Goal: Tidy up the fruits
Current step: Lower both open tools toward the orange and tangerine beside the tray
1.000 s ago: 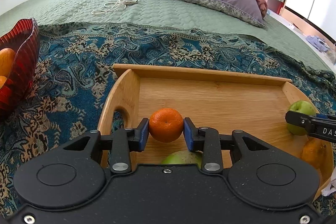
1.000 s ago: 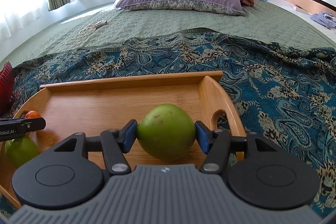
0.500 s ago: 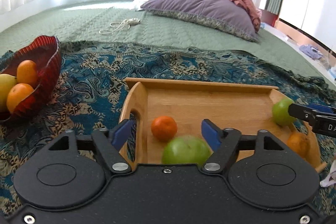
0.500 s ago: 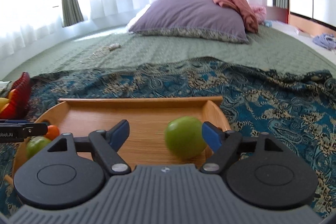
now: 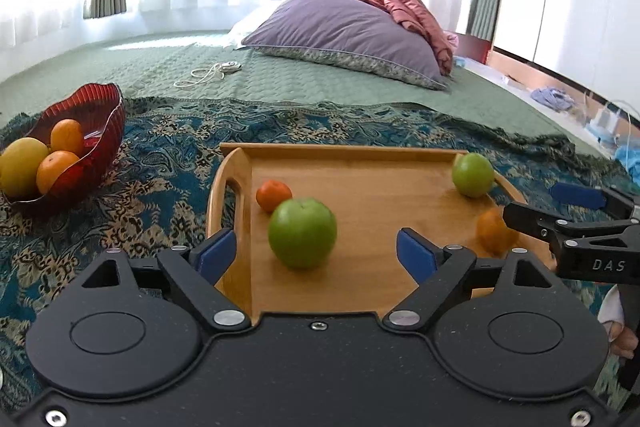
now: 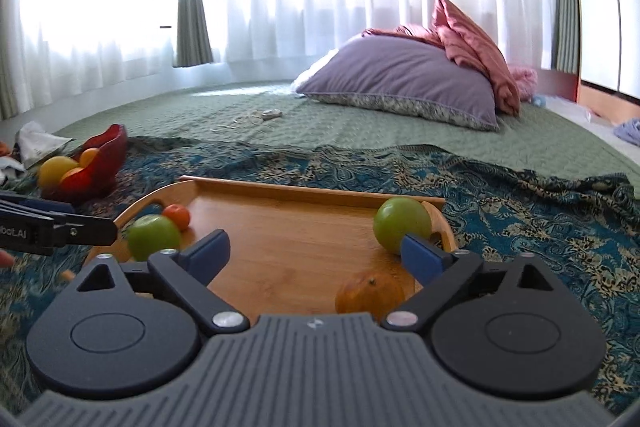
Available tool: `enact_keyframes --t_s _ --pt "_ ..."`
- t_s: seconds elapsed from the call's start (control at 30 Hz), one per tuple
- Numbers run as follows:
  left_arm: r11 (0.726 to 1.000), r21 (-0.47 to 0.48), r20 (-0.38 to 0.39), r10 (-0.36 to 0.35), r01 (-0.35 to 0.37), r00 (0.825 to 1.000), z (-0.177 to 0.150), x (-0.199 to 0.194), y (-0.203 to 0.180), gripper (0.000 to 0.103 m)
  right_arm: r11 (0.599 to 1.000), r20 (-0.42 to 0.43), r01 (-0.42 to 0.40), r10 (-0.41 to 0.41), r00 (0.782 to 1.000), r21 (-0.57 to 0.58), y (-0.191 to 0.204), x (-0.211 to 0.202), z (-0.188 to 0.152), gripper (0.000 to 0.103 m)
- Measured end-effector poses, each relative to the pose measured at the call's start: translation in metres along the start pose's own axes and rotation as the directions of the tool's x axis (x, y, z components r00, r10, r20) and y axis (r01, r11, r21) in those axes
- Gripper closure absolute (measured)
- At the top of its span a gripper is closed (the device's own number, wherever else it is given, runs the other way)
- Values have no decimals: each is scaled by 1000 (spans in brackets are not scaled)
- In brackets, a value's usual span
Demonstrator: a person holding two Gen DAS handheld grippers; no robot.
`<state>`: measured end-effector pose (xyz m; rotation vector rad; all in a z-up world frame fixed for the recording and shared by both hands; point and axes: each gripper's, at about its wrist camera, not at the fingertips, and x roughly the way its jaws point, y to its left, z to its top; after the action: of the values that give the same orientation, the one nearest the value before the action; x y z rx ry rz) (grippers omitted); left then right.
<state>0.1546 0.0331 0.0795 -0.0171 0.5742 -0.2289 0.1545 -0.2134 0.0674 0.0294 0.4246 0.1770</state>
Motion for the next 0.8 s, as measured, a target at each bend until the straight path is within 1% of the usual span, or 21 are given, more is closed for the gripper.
enact_keyframes --t_s 0.1,0.23,0.4,0.57,0.8 --pt "1000 23 8 8 -8 1000 -11 -9 -7 15 1000 9 -22 22 1000 -16 3 -12 -8 2" --pt "999 42 13 -3 3 1000 -23 -19 -14 13 998 26 -17 18 999 -64 10 -27 -20 1" --pt "998 56 8 -6 5 1000 -37 -26 -19 12 994 31 -34 38 999 -101 18 -40 -34 0" --pt "998 60 -4 -3 3 1000 -50 -30 -21 12 989 25 -52 56 998 -137 27 -47 -47 0" --pt "997 79 -22 -4 5 1000 -65 -33 -22 11 984 10 -83 86 996 -156 35 -53 -63 0"
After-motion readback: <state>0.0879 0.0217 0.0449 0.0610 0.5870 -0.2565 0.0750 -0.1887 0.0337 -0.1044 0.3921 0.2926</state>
